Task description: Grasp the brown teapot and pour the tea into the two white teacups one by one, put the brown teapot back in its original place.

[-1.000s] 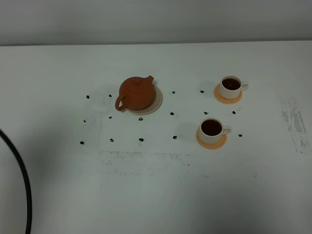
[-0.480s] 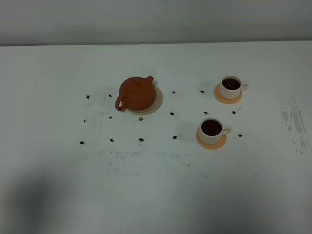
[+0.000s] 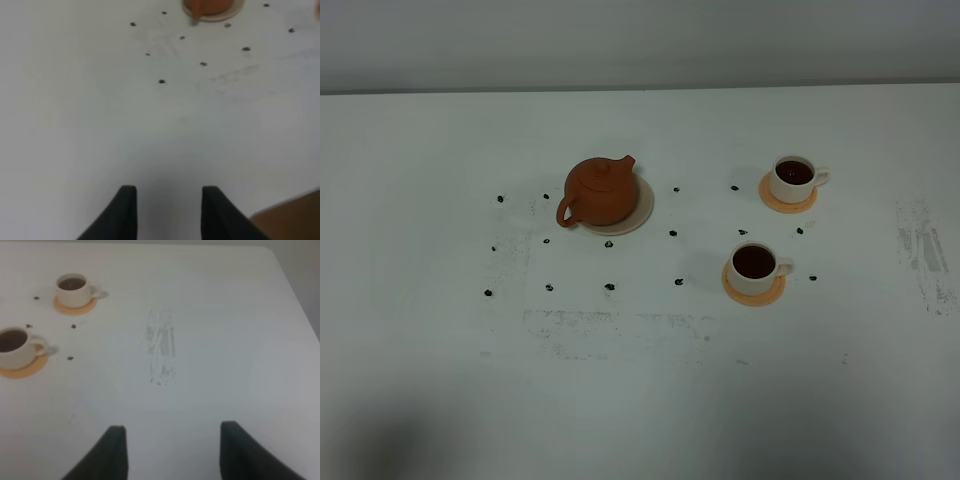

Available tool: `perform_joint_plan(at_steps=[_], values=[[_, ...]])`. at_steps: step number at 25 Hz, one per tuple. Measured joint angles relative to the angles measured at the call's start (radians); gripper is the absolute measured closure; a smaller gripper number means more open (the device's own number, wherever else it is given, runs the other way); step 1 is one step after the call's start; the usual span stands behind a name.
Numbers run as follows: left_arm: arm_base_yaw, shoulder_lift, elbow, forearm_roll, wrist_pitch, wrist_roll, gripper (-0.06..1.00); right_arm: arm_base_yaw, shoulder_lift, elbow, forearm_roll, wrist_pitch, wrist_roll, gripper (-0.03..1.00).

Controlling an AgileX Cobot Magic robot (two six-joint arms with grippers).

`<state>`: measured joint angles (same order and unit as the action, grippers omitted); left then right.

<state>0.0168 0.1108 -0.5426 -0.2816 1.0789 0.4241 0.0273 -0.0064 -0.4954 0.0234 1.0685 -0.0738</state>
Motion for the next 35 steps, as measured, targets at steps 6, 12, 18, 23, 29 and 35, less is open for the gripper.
perform_joint_plan(at_steps=[6,12,18,23,29,35], values=[[-0.001,-0.059,0.030,-0.008,0.006,0.000,0.61,0.000,0.000,0.000,0.000,0.000,0.000,0.53],[-0.001,-0.109,0.033,0.028,0.009,0.000,0.61,0.000,0.000,0.000,0.000,0.000,0.000,0.53],[-0.001,-0.115,0.033,0.039,0.009,0.000,0.61,0.000,0.000,0.000,0.000,0.000,0.000,0.53],[-0.001,-0.115,0.033,0.039,0.009,0.000,0.61,0.000,0.000,0.000,0.000,0.000,0.000,0.53],[-0.001,-0.114,0.033,0.039,0.009,0.000,0.61,0.000,0.000,0.000,0.000,0.000,0.000,0.53],[-0.001,-0.114,0.033,0.039,0.009,0.000,0.61,0.000,0.000,0.000,0.000,0.000,0.000,0.53]])
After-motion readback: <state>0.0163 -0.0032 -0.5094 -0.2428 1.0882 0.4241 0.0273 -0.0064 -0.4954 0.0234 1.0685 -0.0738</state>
